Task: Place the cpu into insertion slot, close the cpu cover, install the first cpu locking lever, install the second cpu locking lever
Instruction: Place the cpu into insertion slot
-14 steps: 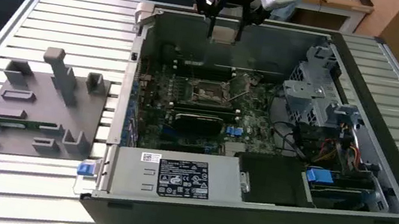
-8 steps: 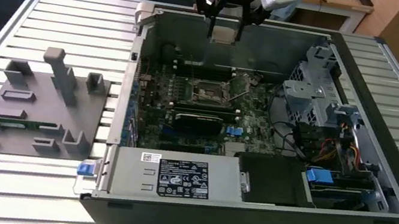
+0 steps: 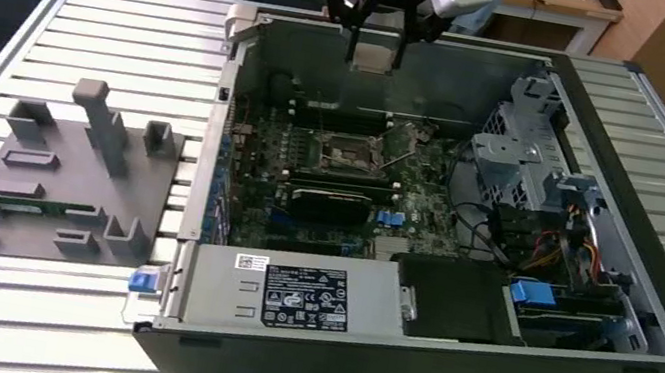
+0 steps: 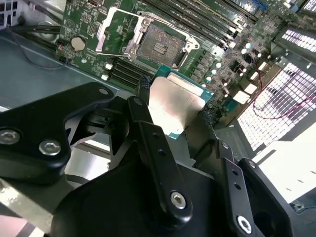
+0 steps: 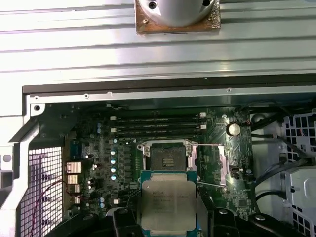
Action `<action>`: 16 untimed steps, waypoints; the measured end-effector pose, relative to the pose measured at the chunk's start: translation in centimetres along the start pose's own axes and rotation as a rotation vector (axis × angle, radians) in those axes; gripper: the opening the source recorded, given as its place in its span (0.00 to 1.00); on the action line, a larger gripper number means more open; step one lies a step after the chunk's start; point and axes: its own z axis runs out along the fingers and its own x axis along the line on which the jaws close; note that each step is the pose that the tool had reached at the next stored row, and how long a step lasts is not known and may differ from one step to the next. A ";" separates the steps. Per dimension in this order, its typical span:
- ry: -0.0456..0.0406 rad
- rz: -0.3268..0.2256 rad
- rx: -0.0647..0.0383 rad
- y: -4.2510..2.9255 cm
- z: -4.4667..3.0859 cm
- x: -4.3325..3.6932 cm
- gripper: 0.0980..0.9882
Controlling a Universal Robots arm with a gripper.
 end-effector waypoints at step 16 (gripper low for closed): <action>-0.0173 0.193 -0.004 0.00 0.10 0.00 0.49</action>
